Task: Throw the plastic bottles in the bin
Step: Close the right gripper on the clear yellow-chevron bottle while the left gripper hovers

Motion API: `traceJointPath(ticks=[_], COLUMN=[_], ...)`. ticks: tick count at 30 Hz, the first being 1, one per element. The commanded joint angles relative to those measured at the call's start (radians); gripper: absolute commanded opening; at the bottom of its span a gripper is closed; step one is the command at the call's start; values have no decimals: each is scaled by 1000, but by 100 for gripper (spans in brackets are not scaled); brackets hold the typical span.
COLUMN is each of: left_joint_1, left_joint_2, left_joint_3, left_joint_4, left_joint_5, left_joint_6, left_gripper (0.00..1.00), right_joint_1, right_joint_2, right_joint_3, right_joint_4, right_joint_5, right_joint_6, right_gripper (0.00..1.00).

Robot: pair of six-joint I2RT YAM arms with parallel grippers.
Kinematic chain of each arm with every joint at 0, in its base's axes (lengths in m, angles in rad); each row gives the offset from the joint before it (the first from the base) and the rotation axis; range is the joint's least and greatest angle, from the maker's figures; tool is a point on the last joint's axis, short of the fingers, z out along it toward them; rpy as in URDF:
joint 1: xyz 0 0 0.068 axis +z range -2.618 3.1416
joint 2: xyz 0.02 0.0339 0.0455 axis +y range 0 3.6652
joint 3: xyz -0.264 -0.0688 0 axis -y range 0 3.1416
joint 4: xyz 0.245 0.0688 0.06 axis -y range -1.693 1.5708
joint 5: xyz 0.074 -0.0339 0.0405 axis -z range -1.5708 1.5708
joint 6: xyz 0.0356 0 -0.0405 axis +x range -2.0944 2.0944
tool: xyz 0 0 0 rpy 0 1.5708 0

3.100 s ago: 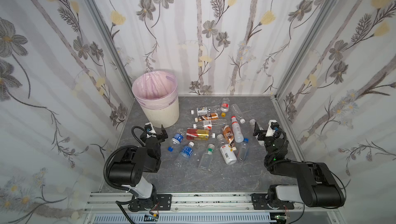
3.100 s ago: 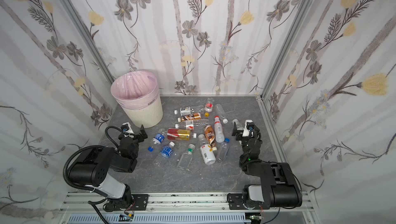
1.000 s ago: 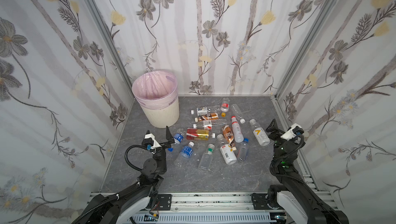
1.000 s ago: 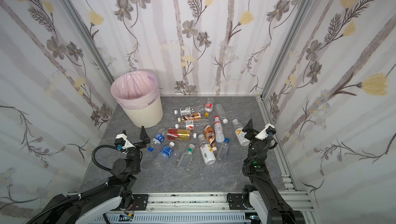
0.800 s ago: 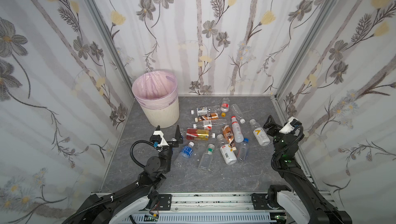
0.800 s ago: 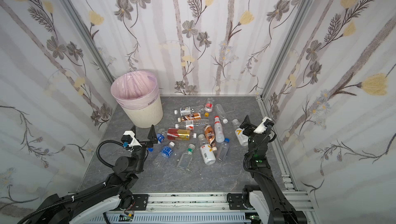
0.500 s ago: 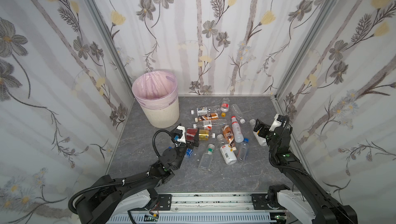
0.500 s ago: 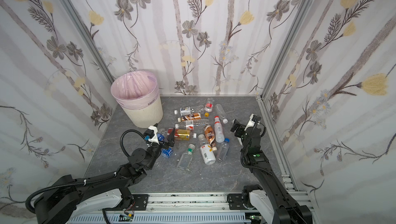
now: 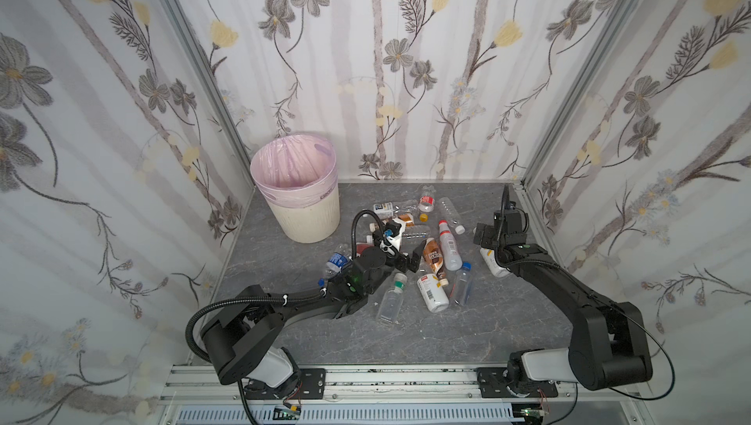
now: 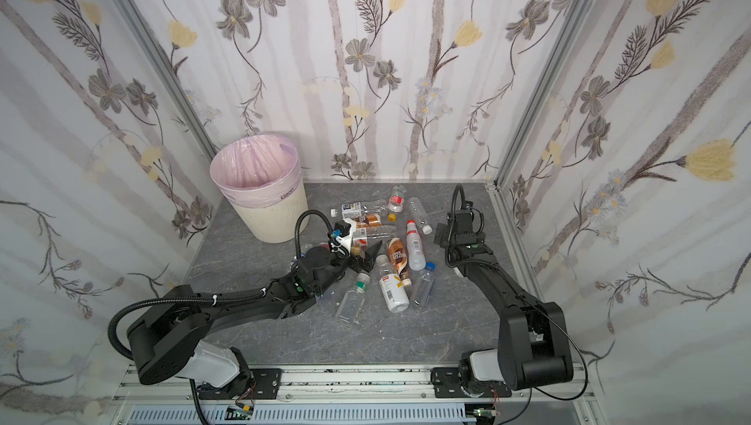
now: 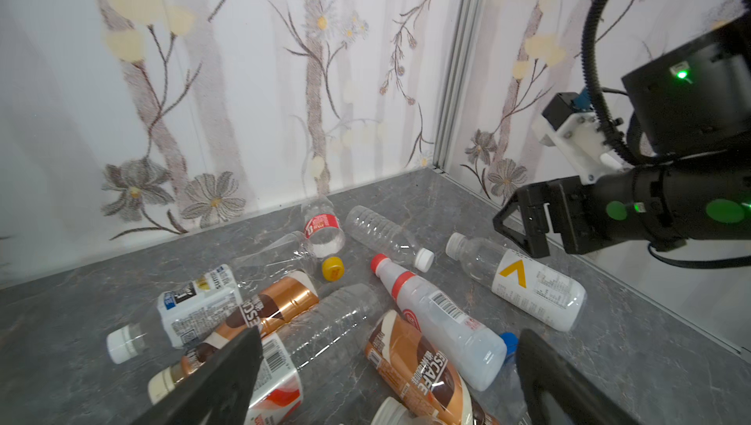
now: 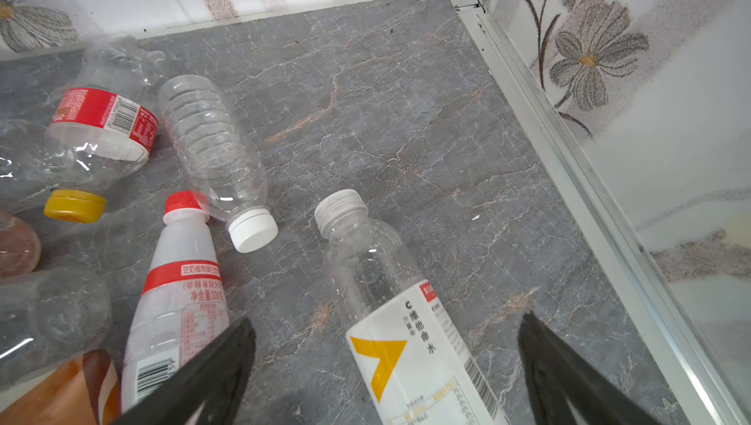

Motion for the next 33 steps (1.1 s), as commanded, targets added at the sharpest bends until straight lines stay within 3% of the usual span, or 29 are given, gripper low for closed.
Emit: traceJointPath(ticks=[1, 8, 13, 33], left_joint_1=[-2, -3, -4, -5], left_joint_2=[37, 93, 127, 139], left_joint_3=[51, 112, 139, 148], left_joint_4=[-64, -105, -119, -141], left_joint_5=[87, 122, 178, 182], left_joint_6=[-76, -84, -83, -75], left_gripper=[100, 100, 100, 100], right_joint_1=[1, 0, -7, -27], right_joint_2=[81, 205, 251, 343], right_joint_3=[58, 114, 137, 187], right_joint_4=[-96, -159, -171, -173], right_joint_5=[45, 95, 40, -43], right_joint_6=[-65, -115, -129, -153], right_gripper=[100, 96, 93, 79])
